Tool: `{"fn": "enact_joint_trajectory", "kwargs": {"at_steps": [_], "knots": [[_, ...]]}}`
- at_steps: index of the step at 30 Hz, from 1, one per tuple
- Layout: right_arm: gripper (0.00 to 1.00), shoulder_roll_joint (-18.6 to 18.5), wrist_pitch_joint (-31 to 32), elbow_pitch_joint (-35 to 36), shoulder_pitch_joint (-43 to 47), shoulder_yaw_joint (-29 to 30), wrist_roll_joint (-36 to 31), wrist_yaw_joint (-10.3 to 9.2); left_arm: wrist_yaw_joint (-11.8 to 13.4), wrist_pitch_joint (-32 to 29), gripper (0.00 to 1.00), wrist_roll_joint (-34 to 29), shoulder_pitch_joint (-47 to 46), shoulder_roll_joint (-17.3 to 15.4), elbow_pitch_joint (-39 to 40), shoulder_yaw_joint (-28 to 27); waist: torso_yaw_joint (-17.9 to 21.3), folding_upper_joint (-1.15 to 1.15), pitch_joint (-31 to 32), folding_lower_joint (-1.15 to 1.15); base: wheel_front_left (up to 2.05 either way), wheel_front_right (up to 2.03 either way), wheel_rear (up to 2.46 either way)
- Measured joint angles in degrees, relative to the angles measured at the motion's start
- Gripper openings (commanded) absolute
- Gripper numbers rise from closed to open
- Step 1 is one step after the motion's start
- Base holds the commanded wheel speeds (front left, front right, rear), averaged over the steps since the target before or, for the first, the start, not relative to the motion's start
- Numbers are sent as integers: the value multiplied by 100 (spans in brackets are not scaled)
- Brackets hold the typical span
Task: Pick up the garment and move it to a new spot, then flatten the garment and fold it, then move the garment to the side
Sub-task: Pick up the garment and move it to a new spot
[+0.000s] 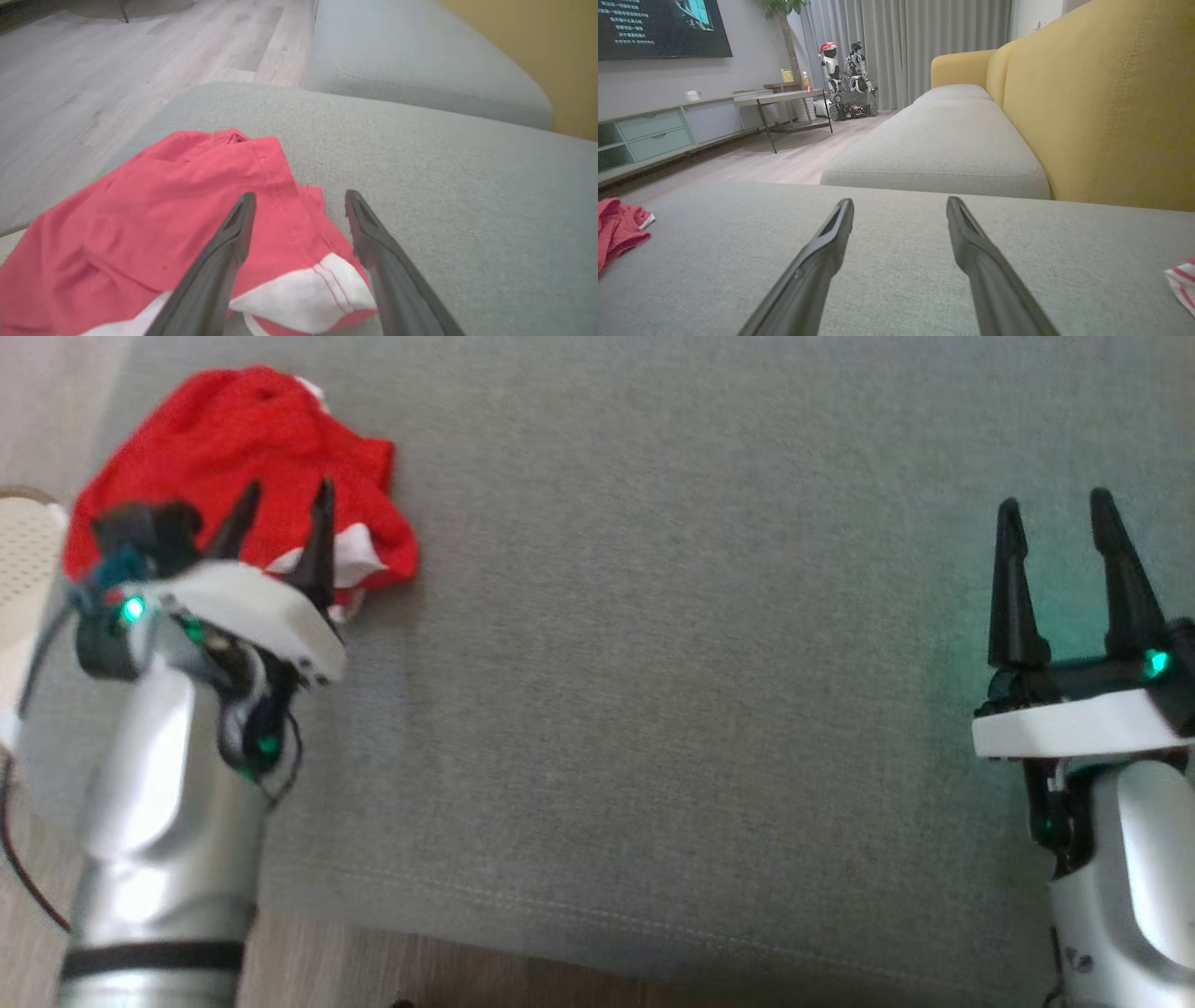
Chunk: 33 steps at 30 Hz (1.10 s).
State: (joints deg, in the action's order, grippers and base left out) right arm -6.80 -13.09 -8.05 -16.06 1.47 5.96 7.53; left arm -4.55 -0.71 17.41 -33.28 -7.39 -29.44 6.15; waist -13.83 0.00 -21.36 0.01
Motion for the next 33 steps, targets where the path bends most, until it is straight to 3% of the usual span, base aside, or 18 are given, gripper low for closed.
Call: {"fn": "enact_joint_trajectory", "kwargs": {"at_steps": [11,13,18,23,28,33], "knots": [[100,-34,0,119,-98,-42,0,0,205,-1036,100,-174,-790,-375,-1067,55,432,0,-507,0,0,0,0],[100,-51,-1,119,-132,-37,1,0,258,-1088,0,-170,-883,-381,-1185,45,478,0,-538,0,0,0,0],[100,-54,-3,78,-132,-35,1,0,261,-954,0,-170,-963,-430,-1391,47,528,0,-473,-1,0,0,0],[100,-27,-10,-51,-131,-32,2,0,303,-430,0,-170,-915,-434,-1430,47,538,0,-254,-1,0,0,0],[100,63,-59,-212,-122,-58,3,0,191,328,0,-92,-900,-432,-1046,24,552,0,60,-1,0,0,0],[100,109,-71,-322,-99,-93,10,0,120,602,0,-62,-692,-372,-453,85,607,0,380,-1,0,0,0]]}}
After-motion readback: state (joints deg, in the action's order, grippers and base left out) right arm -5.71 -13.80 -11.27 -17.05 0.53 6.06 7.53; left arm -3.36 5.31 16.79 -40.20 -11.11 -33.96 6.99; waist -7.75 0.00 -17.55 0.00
